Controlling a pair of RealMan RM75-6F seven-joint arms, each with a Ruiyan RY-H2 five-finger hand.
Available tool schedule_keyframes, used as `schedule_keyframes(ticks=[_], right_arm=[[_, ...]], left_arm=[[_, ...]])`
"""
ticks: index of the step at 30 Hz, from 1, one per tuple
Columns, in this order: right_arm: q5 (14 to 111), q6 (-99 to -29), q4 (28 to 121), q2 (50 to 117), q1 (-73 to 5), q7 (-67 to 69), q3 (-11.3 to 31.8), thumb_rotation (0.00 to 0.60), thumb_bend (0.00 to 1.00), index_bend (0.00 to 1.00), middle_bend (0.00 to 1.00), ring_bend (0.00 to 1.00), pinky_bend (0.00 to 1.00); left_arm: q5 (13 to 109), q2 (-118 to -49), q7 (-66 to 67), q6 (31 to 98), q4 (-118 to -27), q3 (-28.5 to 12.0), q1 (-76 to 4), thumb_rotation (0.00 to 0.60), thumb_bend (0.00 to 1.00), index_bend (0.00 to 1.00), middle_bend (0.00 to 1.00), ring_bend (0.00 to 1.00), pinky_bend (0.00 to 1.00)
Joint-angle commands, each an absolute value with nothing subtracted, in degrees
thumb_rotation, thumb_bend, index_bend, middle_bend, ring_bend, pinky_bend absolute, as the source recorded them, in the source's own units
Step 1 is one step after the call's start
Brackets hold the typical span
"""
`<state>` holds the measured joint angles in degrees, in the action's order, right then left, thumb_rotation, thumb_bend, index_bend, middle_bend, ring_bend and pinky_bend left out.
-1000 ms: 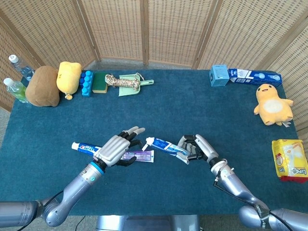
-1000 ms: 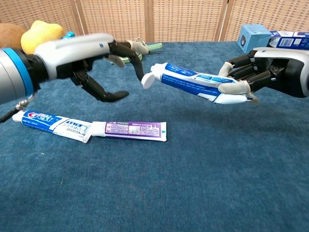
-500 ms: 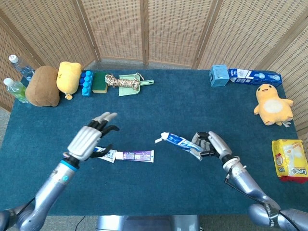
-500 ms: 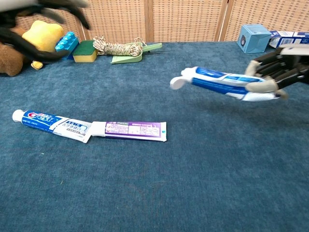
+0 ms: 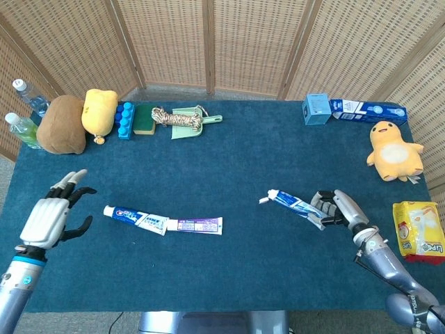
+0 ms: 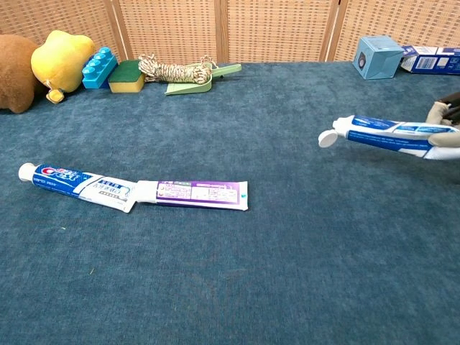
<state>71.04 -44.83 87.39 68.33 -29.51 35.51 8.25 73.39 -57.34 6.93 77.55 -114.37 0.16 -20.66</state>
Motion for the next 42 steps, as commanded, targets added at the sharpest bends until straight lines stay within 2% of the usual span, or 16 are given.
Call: schedule_keyframes(ticks=[1,4,6,11,12,17,23,25,27,29,37,42], right_arm=[[72.1,-43.9,86.0,68.7,-29.5,36.0,7.6,0.600,0.50,0.78,0.65,0.49,0.47],[74.2,-43.4,84.6,69.1,-29.6,36.0,6.6,0.600,0.48,0.67,0.56,0.38,0.32],[75.6,-43.9,83.9,69.2,-29.5,36.5,6.3,0.557,0.48,0.55,0.45,0.28,0.26],[78.3,-47.1,82.4,69.8,-28.5,38.7,6.2,0.378,0.48,0.38,0.31,0.12,0.23],[78.6,-47.7,82.2,69.8,-28.3,39.0,6.2,0.358,0.48,0.36,0.29,0.11,0.23],[79.5,-51.7,81.9,69.5,-26.9,40.0,6.7,0.335,0.47,0.33,0.27,0.09,0.23],[78.9,-58.6,83.2,68.7,-24.1,38.9,8.1,0.347,0.46,0.33,0.27,0.08,0.23],[78.1,-62.9,83.7,69.4,-22.5,36.7,9.0,0.411,0.45,0.34,0.28,0.09,0.23],[77.6,-66.3,84.3,70.0,-21.1,34.1,9.6,0.538,0.45,0.35,0.29,0.10,0.23],[77.4,-70.7,84.9,70.8,-19.5,30.2,10.1,0.595,0.45,0.36,0.29,0.11,0.23],[80.1,-79.4,88.7,70.0,-14.9,16.9,7.8,0.600,0.45,0.40,0.31,0.12,0.23],[80.5,-84.3,91.5,69.8,-12.1,3.8,6.7,0.600,0.45,0.42,0.32,0.13,0.23]], left_arm=[[72.4,-56.5,5.7,78.6,-113.5,0.3,-19.0,0.600,0.35,0.26,0.05,0.00,0.10],[71.7,-55.7,4.4,80.0,-112.8,0.3,-17.2,0.600,0.35,0.26,0.05,0.00,0.10],[71.6,-55.5,3.9,80.2,-112.6,0.1,-16.5,0.600,0.35,0.26,0.05,0.00,0.10],[71.5,-55.5,3.1,79.9,-111.9,-0.3,-15.5,0.600,0.35,0.25,0.05,0.00,0.09],[71.5,-55.6,3.1,79.7,-111.8,-0.4,-15.4,0.600,0.35,0.25,0.05,0.00,0.09],[71.9,-56.1,3.2,79.2,-111.5,-1.0,-15.1,0.600,0.35,0.24,0.05,0.00,0.09],[73.1,-56.5,3.8,80.3,-111.2,-1.4,-13.9,0.600,0.35,0.24,0.06,0.00,0.09],[73.8,-56.5,4.0,80.8,-111.1,-1.1,-13.3,0.600,0.35,0.25,0.07,0.00,0.09],[74.8,-56.3,4.3,81.1,-111.0,-0.7,-12.7,0.600,0.35,0.25,0.07,0.00,0.09],[76.3,-56.1,5.5,81.6,-110.4,0.1,-12.0,0.600,0.35,0.26,0.08,0.00,0.09],[80.0,-57.0,10.1,85.5,-110.1,2.4,-8.2,0.600,0.35,0.26,0.11,0.00,0.09],[82.1,-57.9,13.8,88.6,-109.5,3.9,-5.3,0.600,0.35,0.26,0.13,0.01,0.08]])
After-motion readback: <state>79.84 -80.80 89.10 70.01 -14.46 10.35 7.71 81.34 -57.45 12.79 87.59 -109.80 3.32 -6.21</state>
